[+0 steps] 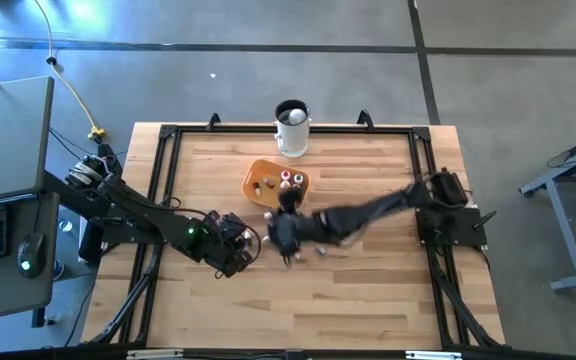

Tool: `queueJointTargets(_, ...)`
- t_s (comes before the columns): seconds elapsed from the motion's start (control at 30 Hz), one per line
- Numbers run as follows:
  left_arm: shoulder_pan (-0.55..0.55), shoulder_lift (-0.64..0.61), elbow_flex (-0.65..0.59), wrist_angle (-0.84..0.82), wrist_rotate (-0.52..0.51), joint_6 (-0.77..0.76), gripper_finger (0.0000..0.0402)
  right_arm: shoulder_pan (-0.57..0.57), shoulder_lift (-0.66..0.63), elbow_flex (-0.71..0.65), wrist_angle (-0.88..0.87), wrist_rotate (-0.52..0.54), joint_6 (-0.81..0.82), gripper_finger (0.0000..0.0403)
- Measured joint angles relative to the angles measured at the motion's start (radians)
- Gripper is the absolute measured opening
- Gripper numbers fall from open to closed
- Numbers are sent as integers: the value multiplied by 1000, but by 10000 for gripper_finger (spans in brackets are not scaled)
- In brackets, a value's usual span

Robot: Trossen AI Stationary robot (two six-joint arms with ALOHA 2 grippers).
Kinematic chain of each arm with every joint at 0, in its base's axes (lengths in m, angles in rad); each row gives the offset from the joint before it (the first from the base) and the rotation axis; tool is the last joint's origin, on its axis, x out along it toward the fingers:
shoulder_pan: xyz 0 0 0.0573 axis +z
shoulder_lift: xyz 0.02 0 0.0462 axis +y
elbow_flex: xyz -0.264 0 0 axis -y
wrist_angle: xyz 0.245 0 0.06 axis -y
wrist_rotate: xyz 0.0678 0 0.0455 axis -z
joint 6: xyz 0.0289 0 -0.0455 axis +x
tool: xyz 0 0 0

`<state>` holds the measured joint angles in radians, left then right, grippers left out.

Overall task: Pick & Place food coloring
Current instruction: Put the small black food coloring bottle into the yellow bin

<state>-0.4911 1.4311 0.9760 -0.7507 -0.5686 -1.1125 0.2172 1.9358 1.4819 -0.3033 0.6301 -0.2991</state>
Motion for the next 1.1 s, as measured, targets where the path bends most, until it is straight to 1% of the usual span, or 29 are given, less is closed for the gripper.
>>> queueJointTargets(0.07,0,0,0,0,0,17,117,-74,0,-8,104,-143,-15,74)
queueJointTargets(0.13,0,0,0,0,0,29,117,-140,0,-22,181,-255,-5,77)
queueJointTargets(0.27,0,0,0,-4,3,43,117,-243,0,-53,204,-466,12,77)
queueJointTargets(0.33,0,0,0,-7,-5,43,117,-275,2,-84,205,-520,31,77)
queueJointTargets(0.4,0,0,-2,-4,-14,43,117,-295,6,-120,217,-522,34,80)
queueJointTargets(0.5,0,0,-12,-10,-22,43,117,-308,6,-163,233,-481,28,96)
queueJointTargets(0.67,0,0,-13,-4,-23,35,117,-309,6,-173,244,-499,-45,135)
queueJointTargets(0.77,0,0,-13,0,-25,35,117,-306,6,-169,262,-484,-68,158)
queueJointTargets(0.87,0,0,-13,1,-18,32,117,-294,6,-142,259,-444,-74,173)
queueJointTargets(0.93,0,0,-13,2,11,32,117,-276,2,-118,235,-424,-90,175)
queueJointTargets(1.03,0,0,-13,11,78,-7,117,-232,1,-57,147,-390,-106,176)
queueJointTargets(1.1,0,0,-13,33,92,-67,117,-200,0,-9,55,-336,-105,176)
